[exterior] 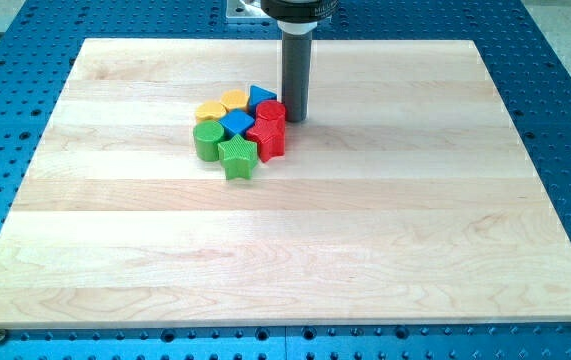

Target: Move the arm slightly towards right

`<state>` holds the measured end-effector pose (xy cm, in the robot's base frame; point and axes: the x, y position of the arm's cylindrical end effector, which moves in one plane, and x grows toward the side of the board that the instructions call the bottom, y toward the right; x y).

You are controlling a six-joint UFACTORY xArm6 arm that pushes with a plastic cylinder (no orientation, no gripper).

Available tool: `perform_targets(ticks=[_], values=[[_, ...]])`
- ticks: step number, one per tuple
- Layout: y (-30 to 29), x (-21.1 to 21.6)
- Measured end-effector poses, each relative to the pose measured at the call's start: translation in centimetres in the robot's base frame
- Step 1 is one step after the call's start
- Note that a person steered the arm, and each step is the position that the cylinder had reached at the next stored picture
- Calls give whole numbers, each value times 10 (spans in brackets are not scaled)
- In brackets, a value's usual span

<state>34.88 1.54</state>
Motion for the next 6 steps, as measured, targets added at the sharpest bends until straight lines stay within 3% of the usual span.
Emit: perform_targets(ticks=[3,6], values=[[56,27],[56,27]])
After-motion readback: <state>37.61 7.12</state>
